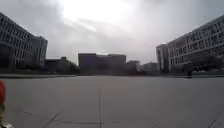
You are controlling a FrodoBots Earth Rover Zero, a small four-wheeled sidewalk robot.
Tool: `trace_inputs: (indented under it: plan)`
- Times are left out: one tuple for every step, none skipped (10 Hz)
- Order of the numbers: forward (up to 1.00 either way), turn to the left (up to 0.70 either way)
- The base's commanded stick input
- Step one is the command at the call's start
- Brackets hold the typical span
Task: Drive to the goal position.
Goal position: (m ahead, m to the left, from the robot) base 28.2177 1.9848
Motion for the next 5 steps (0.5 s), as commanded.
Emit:
trace_inputs:
  plan:
    - [1.0, 0.0]
    - [1.0, 0.0]
    - [1.0, 0.0]
    - [1.0, 0.0]
    - [1.0, 0.0]
